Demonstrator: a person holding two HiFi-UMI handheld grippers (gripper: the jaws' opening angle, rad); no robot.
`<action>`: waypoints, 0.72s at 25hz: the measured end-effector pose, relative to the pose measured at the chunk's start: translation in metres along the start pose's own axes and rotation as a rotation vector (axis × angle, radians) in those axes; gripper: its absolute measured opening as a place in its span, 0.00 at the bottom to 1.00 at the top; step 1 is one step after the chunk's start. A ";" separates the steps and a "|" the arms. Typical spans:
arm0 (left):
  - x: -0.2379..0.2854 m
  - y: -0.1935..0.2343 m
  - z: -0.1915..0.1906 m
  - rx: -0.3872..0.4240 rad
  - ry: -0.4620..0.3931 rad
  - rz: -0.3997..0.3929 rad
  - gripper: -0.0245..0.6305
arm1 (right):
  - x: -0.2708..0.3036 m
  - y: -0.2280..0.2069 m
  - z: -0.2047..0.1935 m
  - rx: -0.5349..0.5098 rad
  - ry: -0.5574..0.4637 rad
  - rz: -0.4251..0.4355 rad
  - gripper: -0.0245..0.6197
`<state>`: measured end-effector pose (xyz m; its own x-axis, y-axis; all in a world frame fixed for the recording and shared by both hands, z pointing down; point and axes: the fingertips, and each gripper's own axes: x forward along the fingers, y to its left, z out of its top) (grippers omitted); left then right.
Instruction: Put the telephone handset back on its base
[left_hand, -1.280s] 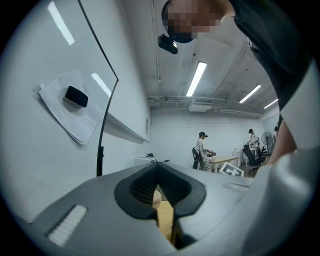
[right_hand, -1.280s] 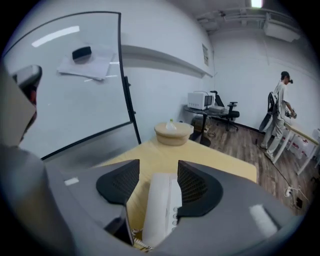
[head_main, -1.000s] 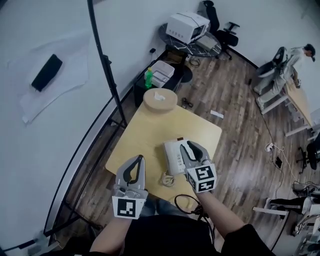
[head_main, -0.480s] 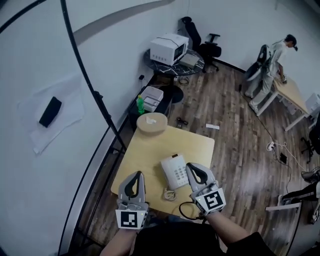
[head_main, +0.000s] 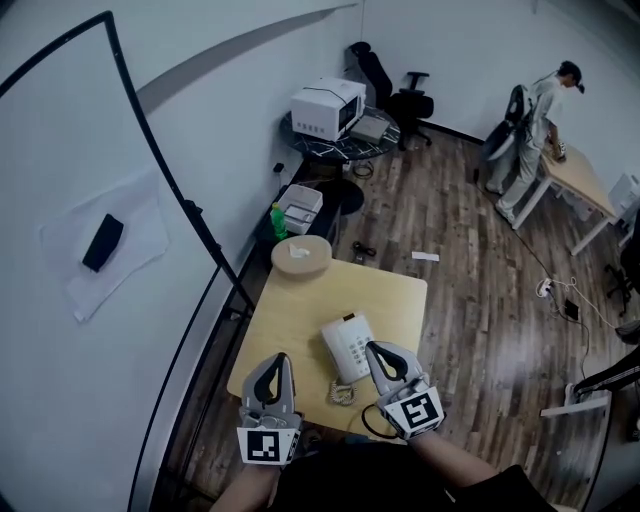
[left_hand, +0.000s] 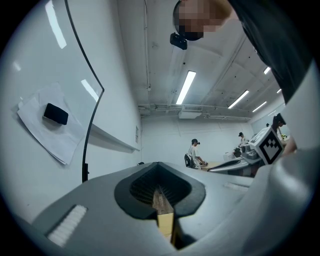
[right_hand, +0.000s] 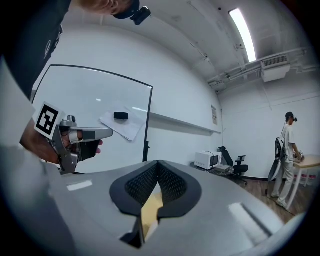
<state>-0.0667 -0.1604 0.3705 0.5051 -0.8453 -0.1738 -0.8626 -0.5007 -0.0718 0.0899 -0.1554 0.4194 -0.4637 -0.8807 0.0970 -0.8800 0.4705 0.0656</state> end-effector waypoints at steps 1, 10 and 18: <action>0.000 -0.001 0.001 0.002 -0.007 0.001 0.04 | 0.000 0.000 -0.001 0.001 0.001 0.002 0.05; -0.005 0.000 -0.002 -0.007 0.001 0.010 0.04 | 0.003 0.002 -0.005 0.000 0.002 0.010 0.05; -0.006 -0.003 0.000 0.000 0.004 0.001 0.04 | 0.001 0.007 -0.006 0.008 0.010 0.015 0.05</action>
<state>-0.0667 -0.1539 0.3722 0.5046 -0.8465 -0.1698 -0.8630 -0.5000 -0.0721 0.0839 -0.1524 0.4259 -0.4758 -0.8729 0.1081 -0.8737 0.4832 0.0563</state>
